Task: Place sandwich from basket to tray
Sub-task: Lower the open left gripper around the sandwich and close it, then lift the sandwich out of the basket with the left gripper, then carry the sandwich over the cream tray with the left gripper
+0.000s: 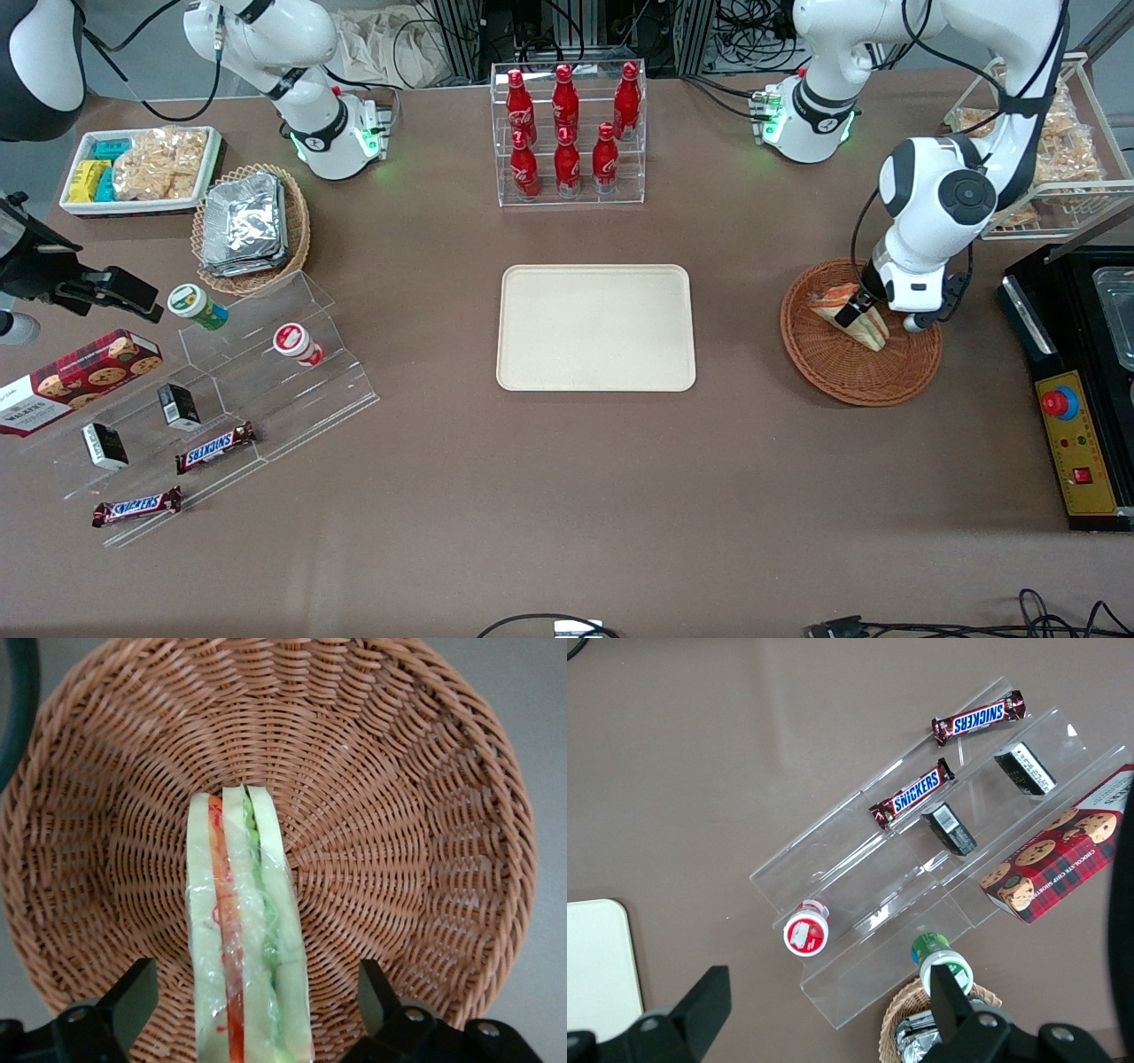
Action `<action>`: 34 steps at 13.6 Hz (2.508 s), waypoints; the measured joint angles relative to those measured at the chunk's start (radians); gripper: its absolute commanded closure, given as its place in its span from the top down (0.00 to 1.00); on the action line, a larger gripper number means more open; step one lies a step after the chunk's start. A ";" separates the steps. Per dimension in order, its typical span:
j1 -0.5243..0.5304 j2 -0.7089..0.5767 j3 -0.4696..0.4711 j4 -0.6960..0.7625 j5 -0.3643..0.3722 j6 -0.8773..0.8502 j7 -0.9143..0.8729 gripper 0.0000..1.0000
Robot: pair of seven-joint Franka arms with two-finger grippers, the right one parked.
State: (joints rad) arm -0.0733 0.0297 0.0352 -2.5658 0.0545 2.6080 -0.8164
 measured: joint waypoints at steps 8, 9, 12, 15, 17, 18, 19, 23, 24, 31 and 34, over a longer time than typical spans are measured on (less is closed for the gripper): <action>-0.026 0.066 -0.003 -0.021 0.002 0.075 -0.012 0.14; -0.033 0.066 -0.003 -0.021 0.003 0.075 -0.012 0.14; -0.049 0.044 -0.004 -0.017 0.017 0.023 0.028 0.14; -0.069 -0.083 -0.010 0.009 0.103 -0.198 0.166 0.14; -0.070 -0.202 -0.010 0.020 0.117 -0.323 0.325 0.14; -0.070 -0.251 -0.010 0.020 0.118 -0.359 0.405 0.14; -0.071 -0.285 -0.011 0.020 0.119 -0.381 0.489 0.14; -0.091 -0.312 -0.070 0.055 0.118 -0.414 0.716 0.14; -0.107 -0.311 -0.087 0.071 0.111 -0.415 0.721 0.14; -0.272 -0.198 -0.106 0.247 0.041 -0.437 0.524 0.15; -0.358 -0.074 -0.110 0.407 0.041 -0.512 0.397 0.16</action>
State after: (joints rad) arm -0.4318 -0.0442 -0.0751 -2.1587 0.0951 2.0958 -0.4198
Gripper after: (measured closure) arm 0.828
